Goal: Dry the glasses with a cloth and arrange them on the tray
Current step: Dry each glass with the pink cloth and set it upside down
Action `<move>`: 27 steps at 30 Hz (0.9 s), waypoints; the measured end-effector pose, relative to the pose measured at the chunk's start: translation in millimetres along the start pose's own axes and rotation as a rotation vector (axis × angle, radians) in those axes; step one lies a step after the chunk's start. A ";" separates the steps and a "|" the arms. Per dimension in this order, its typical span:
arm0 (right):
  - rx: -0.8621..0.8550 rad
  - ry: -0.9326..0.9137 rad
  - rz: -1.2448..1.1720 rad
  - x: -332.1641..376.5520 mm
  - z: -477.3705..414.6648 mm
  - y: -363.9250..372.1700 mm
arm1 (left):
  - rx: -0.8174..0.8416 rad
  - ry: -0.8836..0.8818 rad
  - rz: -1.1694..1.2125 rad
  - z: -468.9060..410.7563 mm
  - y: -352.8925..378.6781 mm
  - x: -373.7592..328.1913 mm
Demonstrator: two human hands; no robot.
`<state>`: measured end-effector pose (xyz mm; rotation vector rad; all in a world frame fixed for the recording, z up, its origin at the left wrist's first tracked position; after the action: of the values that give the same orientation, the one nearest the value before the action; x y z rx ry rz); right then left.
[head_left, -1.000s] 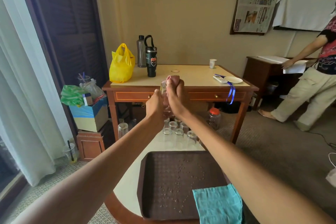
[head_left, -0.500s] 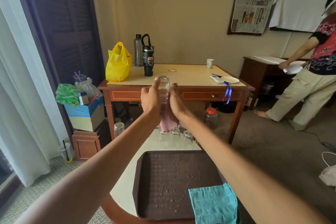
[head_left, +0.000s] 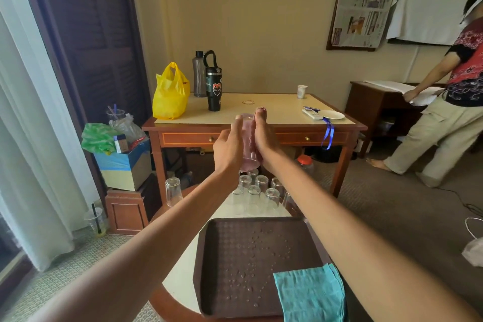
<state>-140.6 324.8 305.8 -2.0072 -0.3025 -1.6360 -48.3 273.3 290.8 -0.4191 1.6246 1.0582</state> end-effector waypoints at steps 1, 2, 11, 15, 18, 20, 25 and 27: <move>-0.002 0.025 0.000 -3.0 -2.0 -1.6 | -0.011 0.022 -0.028 -1.9 0.6 1.3; -0.007 0.023 0.018 -3.6 -1.8 -1.3 | -0.032 0.043 -0.075 -2.4 -1.1 2.0; 0.215 -0.014 0.185 -39.1 9.7 20.3 | -0.092 -0.129 0.087 -24.9 -17.7 2.4; 0.322 0.104 0.024 -54.3 18.0 18.2 | -0.121 -0.119 0.175 -31.2 -24.7 -2.8; 0.359 0.292 -0.095 -62.9 19.9 13.0 | -0.137 -0.079 0.129 -35.5 -30.8 -10.6; 0.329 0.386 -0.203 -70.2 16.2 7.5 | -0.102 -0.067 0.046 -37.3 -31.5 -15.5; 0.199 0.444 -0.396 -81.2 11.6 -2.3 | 0.142 -0.226 -0.135 -31.1 -22.2 -20.2; 0.181 0.442 -0.439 -81.6 11.7 -2.3 | 0.296 -0.323 -0.253 -26.8 -18.8 -17.4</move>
<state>-151.6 345.3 226.7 -1.4594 -0.7311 -2.1738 -44.6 237.3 298.8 -0.2336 1.3690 0.6442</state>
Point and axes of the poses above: each hand's wrist, its own z-axis away from the middle knuckle, its own y-axis out of the palm, x = y × z, the point moved 5 cm from there along -z, towards the middle knuckle, and after that the axes turned 12 degrees about z, right-handed, at the moved point
